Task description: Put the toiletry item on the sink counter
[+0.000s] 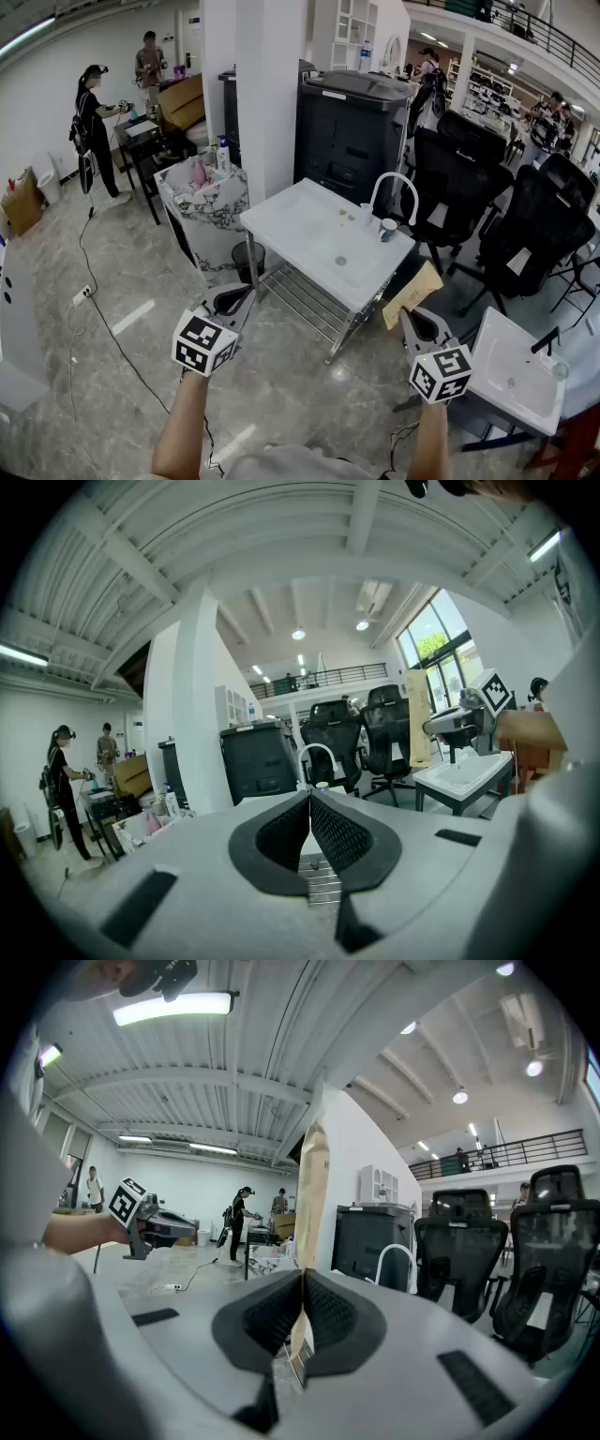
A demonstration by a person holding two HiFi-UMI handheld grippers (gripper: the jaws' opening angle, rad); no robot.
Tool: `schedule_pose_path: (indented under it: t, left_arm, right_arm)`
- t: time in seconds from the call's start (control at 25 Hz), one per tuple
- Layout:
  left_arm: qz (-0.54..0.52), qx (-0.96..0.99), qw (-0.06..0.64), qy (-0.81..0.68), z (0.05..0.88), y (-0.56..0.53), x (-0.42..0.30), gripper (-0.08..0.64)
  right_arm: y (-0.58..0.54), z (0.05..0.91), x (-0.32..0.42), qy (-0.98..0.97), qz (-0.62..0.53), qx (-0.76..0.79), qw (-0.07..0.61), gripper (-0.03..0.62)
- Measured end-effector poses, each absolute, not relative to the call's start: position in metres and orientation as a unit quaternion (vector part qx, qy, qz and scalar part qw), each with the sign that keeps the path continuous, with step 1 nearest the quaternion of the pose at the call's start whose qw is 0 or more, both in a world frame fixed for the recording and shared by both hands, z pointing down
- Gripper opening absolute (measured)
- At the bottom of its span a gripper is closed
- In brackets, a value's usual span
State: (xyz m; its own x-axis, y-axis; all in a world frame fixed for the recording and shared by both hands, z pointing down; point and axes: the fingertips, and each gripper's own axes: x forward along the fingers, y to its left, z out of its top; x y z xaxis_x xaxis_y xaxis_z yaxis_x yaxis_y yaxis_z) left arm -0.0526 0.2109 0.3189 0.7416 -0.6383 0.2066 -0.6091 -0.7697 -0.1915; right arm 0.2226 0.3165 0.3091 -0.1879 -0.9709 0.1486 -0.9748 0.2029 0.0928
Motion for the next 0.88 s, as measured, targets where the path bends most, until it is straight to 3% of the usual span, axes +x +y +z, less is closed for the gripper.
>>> schedule_pose_path:
  t: [0.88]
  left_arm:
    - [-0.145, -0.916, 0.038, 0.372, 0.342, 0.239, -0.012, 0.011]
  right_arm:
    - [0.324, 0.329, 0.283, -0.790, 0.016, 0.607, 0.085, 0.005]
